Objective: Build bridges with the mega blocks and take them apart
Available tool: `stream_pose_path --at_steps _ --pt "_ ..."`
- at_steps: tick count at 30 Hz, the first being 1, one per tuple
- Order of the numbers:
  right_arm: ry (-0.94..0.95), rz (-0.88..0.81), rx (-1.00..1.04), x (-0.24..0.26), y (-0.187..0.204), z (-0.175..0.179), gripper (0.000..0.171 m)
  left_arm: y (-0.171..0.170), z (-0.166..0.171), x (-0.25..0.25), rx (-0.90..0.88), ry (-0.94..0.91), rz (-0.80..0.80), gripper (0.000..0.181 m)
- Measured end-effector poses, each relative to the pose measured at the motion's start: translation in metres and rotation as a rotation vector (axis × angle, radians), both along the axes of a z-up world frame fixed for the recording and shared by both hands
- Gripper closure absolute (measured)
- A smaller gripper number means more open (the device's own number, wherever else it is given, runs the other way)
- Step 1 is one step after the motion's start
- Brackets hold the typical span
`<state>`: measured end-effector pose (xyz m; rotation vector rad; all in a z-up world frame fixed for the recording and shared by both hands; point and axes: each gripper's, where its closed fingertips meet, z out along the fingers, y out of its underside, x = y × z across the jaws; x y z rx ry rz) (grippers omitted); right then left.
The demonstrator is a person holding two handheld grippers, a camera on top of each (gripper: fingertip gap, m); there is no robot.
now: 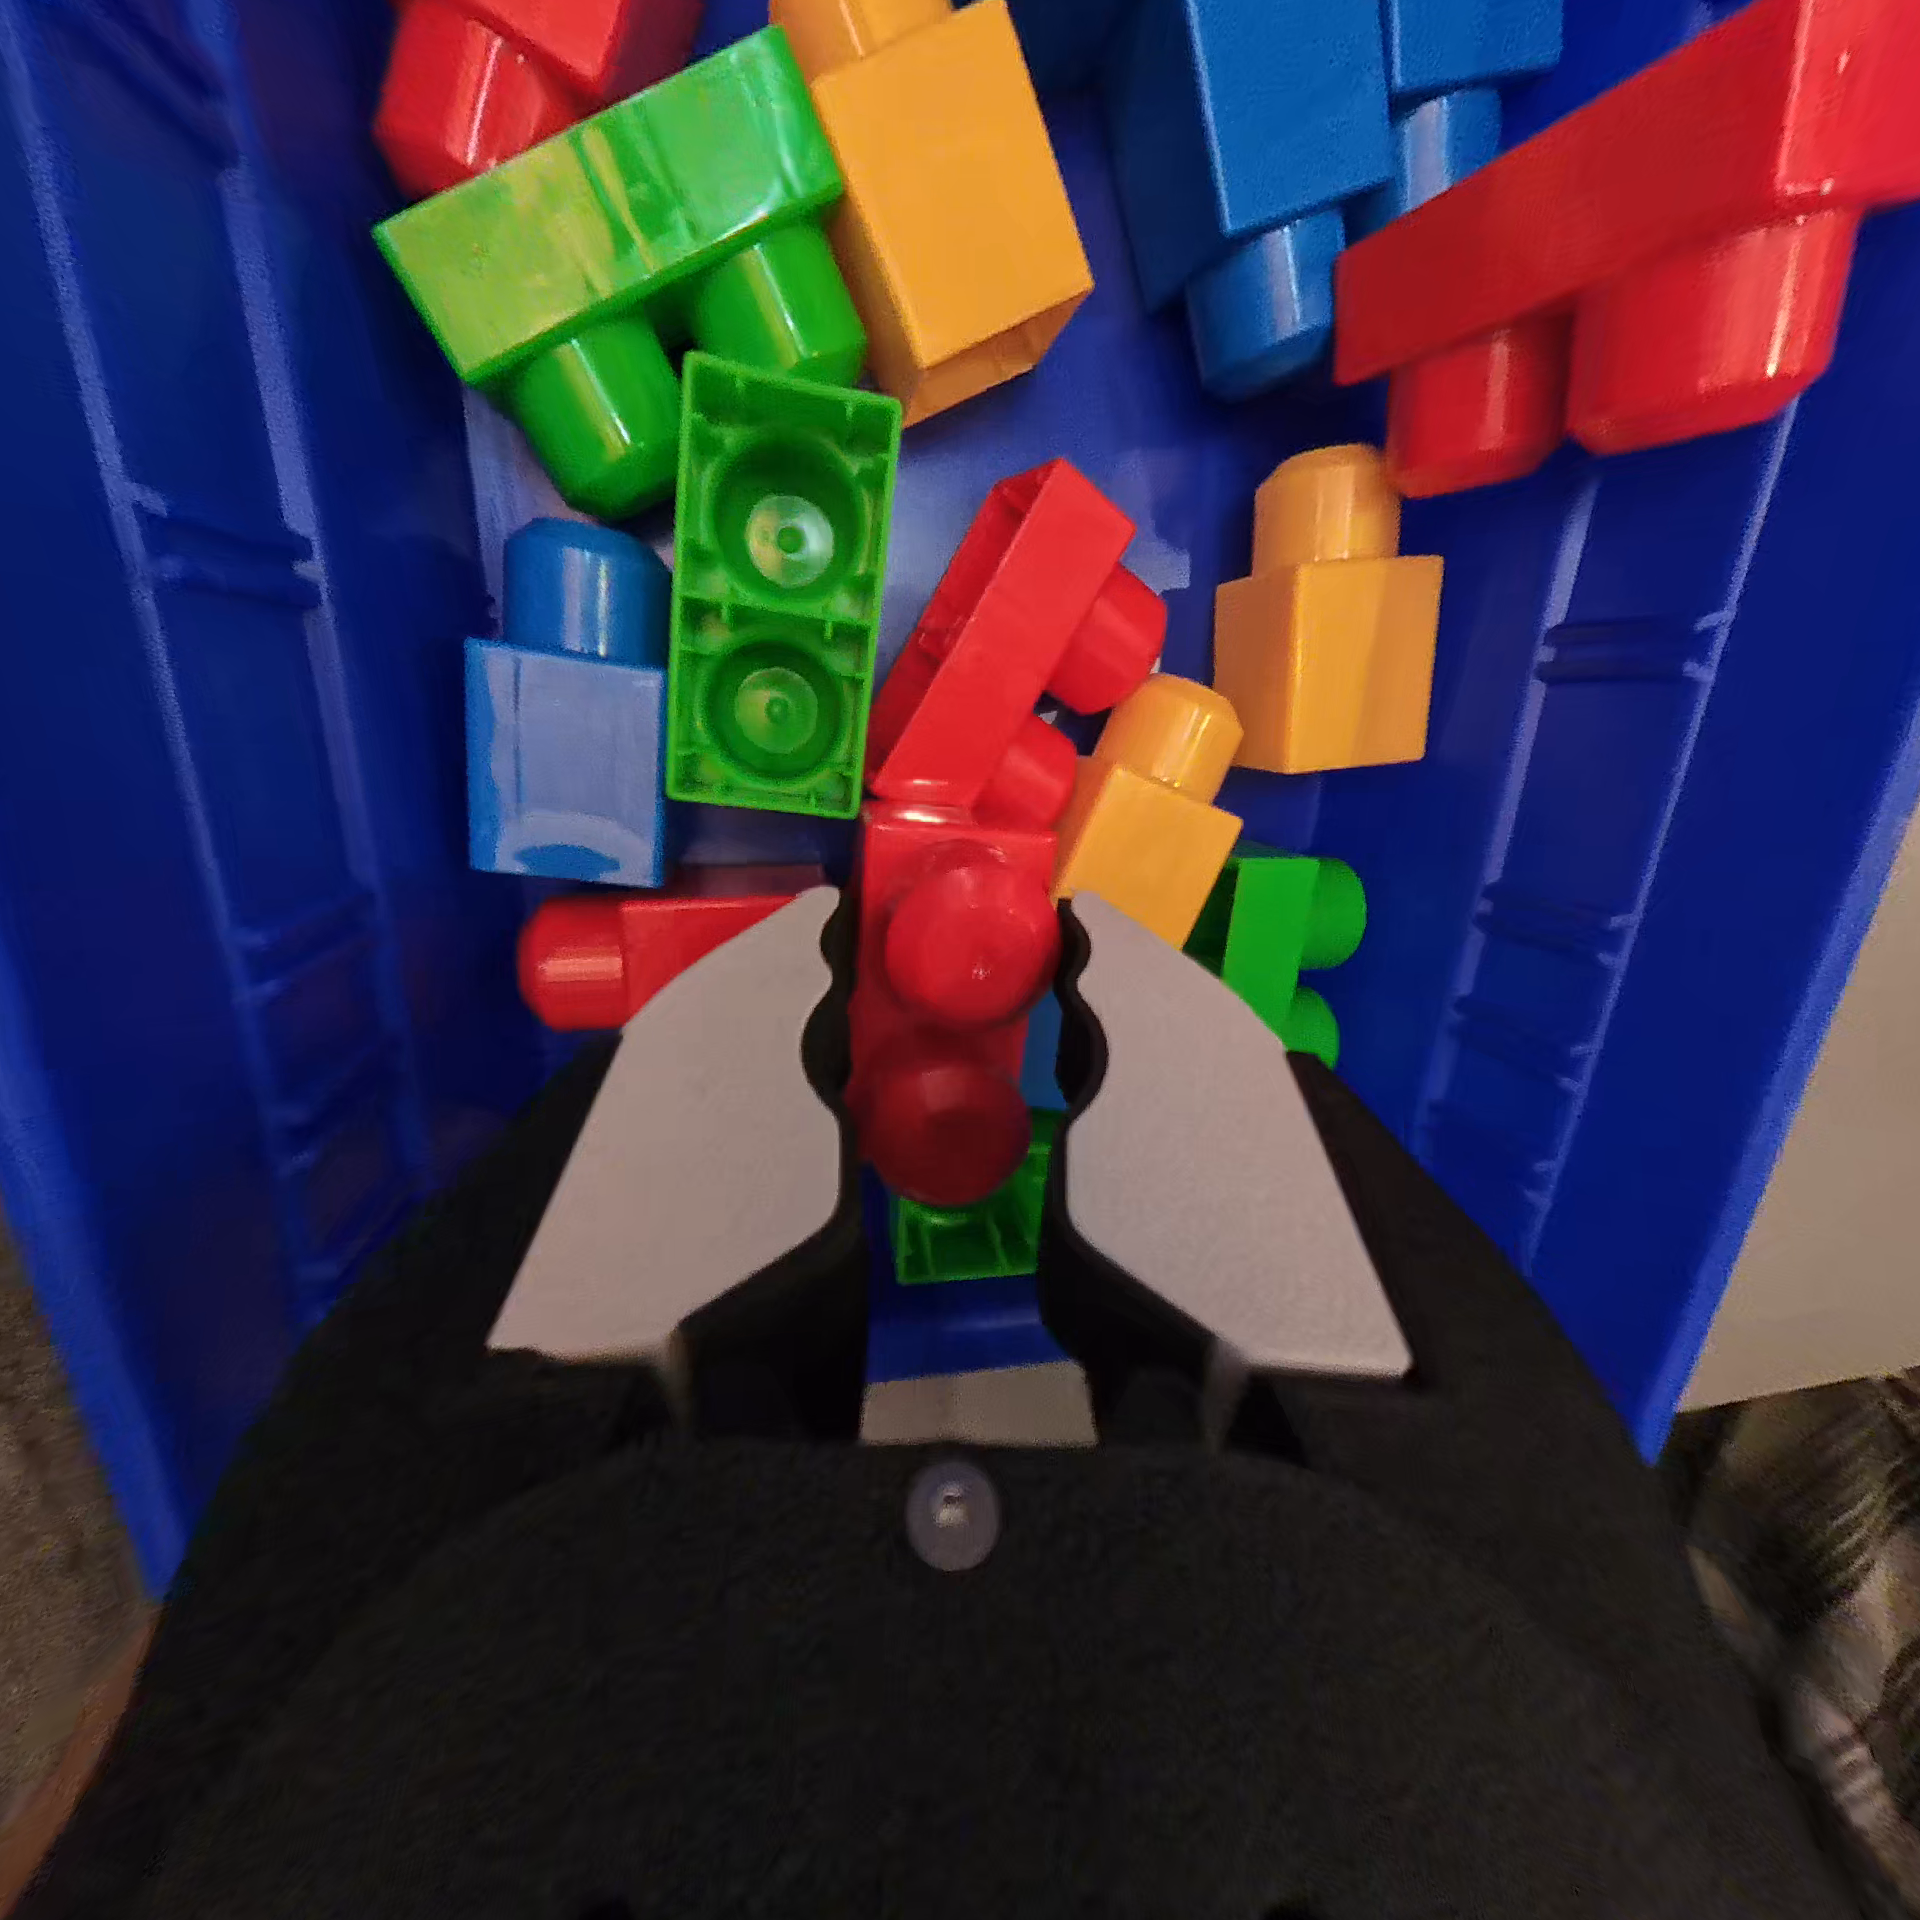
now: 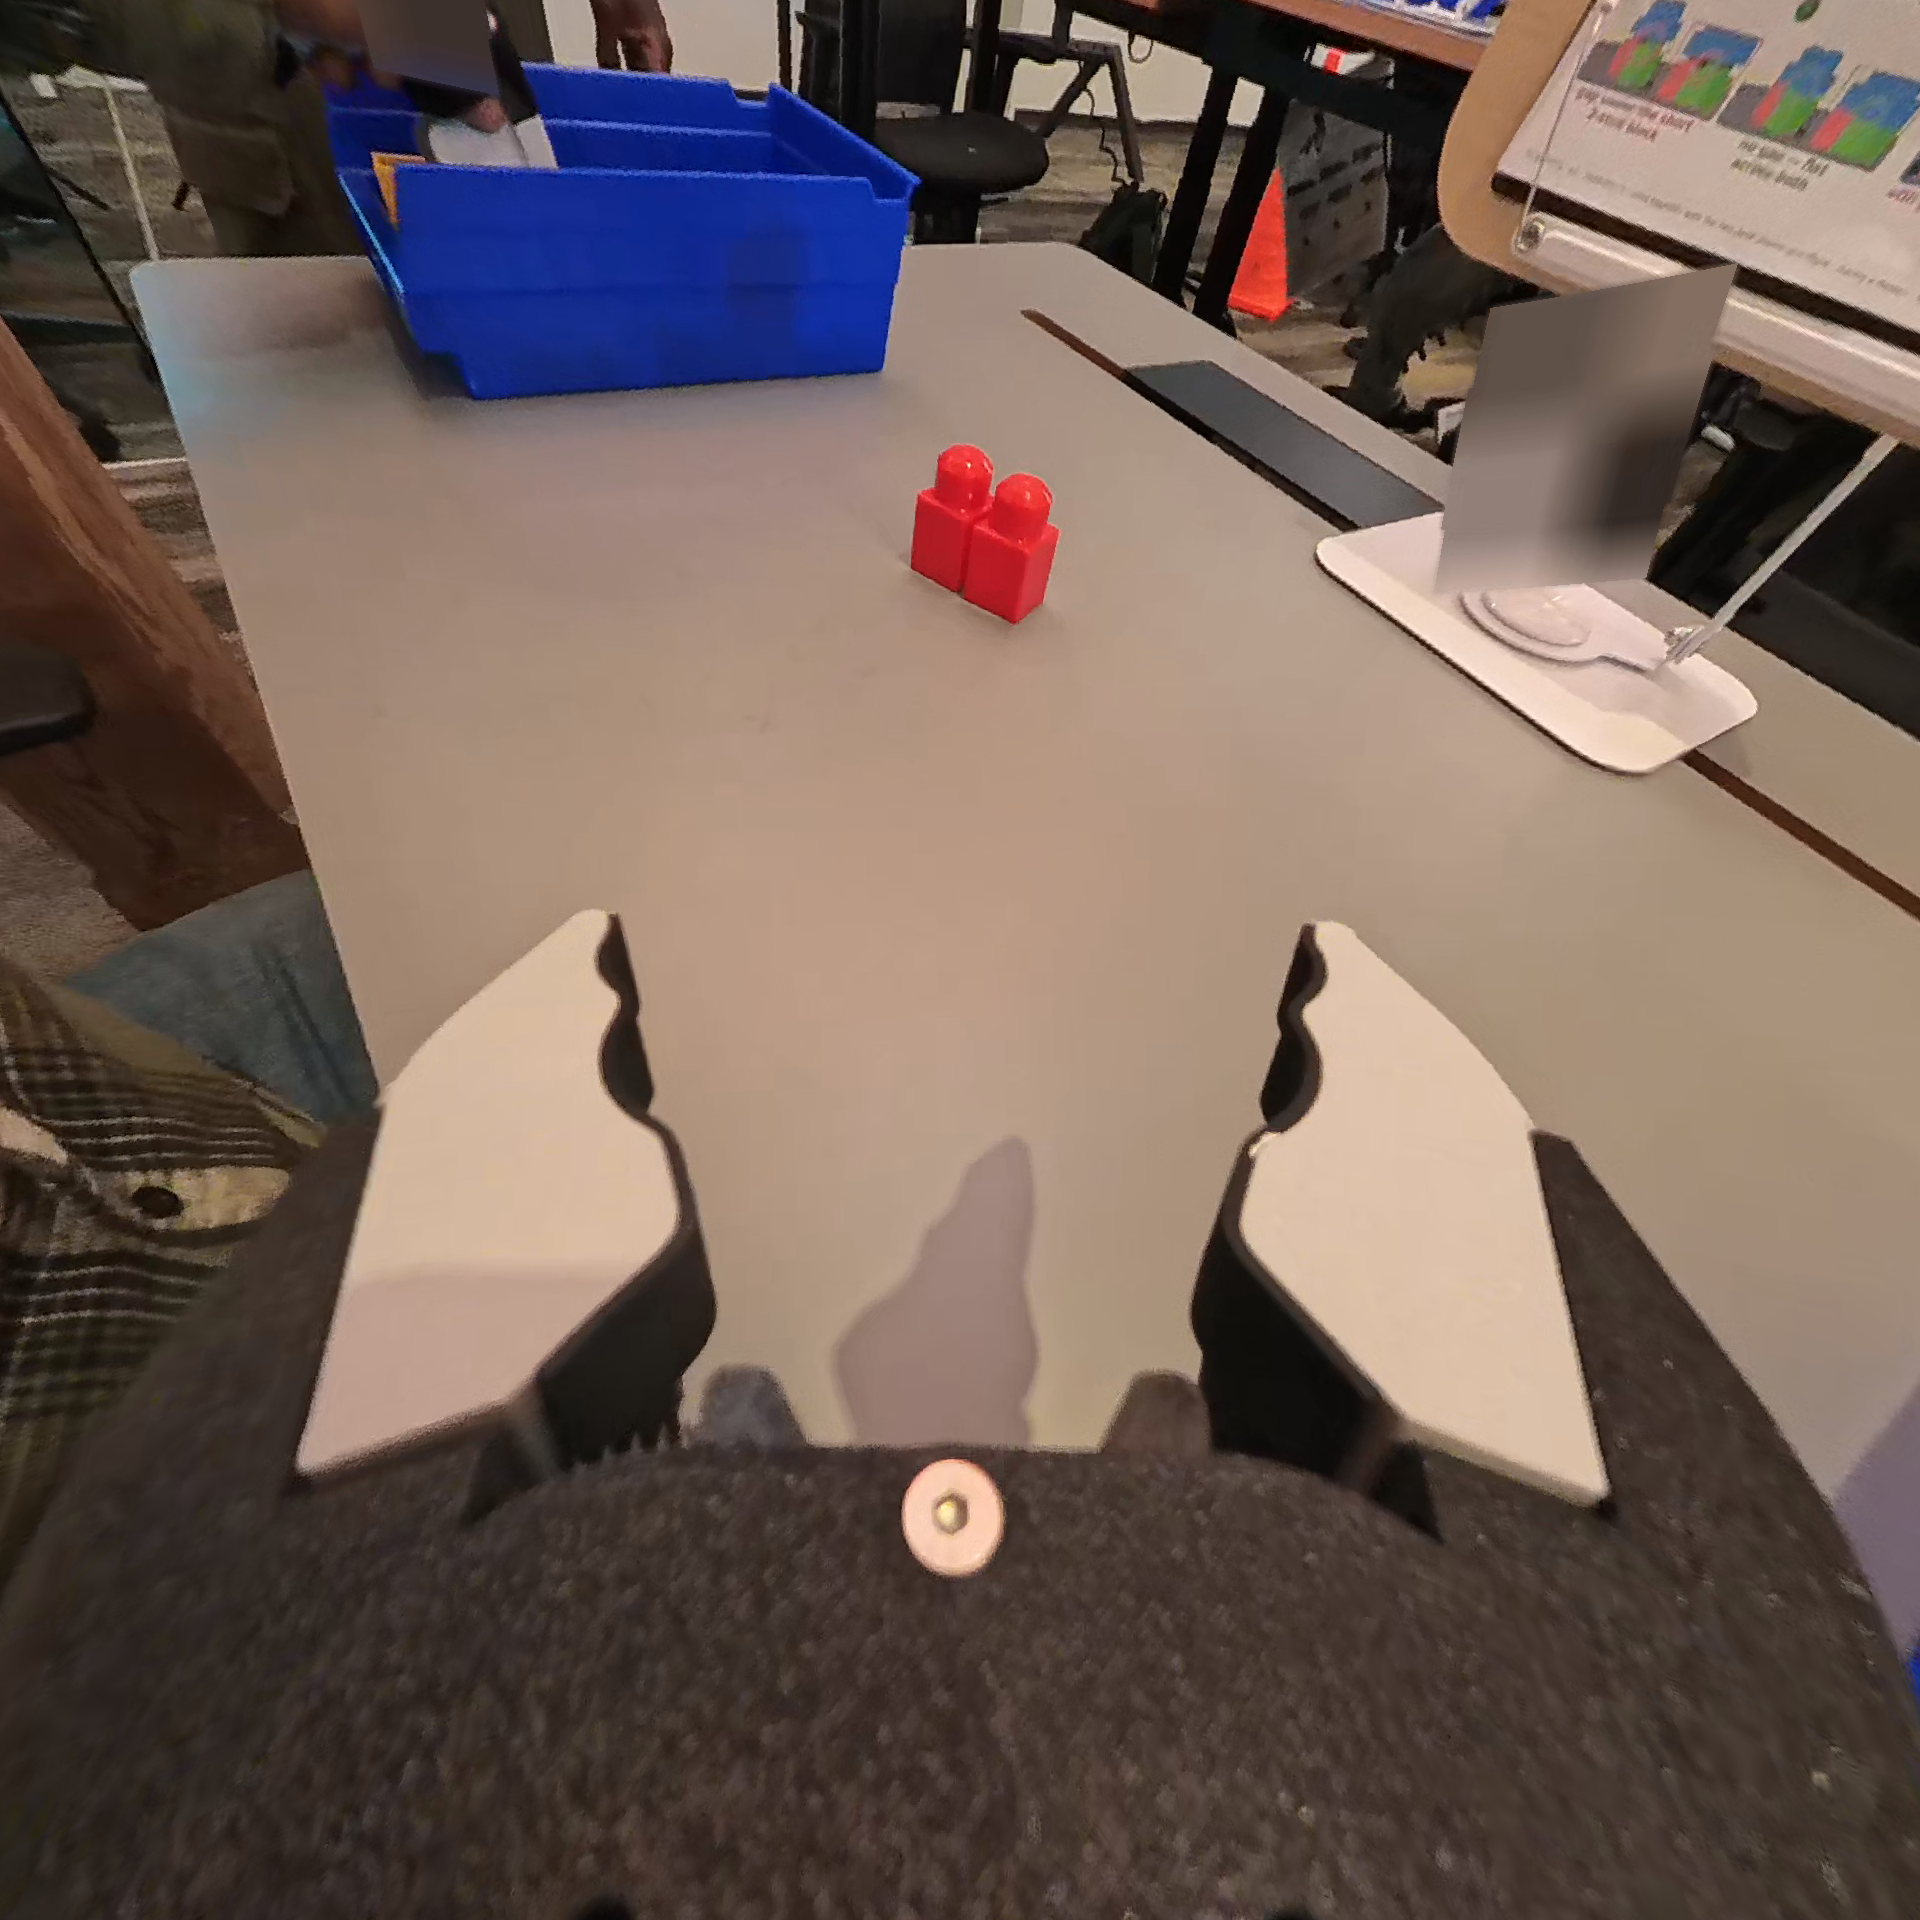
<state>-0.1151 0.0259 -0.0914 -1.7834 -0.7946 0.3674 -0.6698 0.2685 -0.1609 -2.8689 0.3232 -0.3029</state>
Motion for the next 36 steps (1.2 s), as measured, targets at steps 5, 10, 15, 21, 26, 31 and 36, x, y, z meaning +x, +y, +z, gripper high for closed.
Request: stream_pose_path --at_steps 5,10,15,21,26,31,36 --pt "0.011 -0.018 -0.002 0.007 0.0 -0.001 0.056 -0.002 0.005 -0.004 -0.016 0.07 -0.078 0.145" --pt "0.011 -0.018 -0.015 0.007 -0.002 -0.005 0.056 0.003 0.023 0.001 0.026 0.077 -0.153 0.146" --pt "0.008 -0.014 -0.014 0.005 -0.001 -0.004 0.056 0.013 0.049 0.03 0.06 0.075 -0.245 0.146" --pt "-0.018 -0.017 -0.027 0.003 -0.002 -0.005 0.056 0.023 0.103 0.157 0.165 0.009 -0.569 0.146" --pt "-0.039 -0.033 -0.032 0.005 -0.006 -0.002 0.056 0.005 0.087 0.271 0.126 0.093 -0.929 0.146" --pt "-0.056 -0.06 -0.042 0.012 -0.013 -0.002 0.056 -0.007 0.049 0.338 0.033 0.136 -1.096 0.147" --pt "-0.059 -0.093 -0.052 0.024 -0.018 -0.003 0.056 -0.009 0.037 0.37 0.002 0.106 -1.108 0.147"
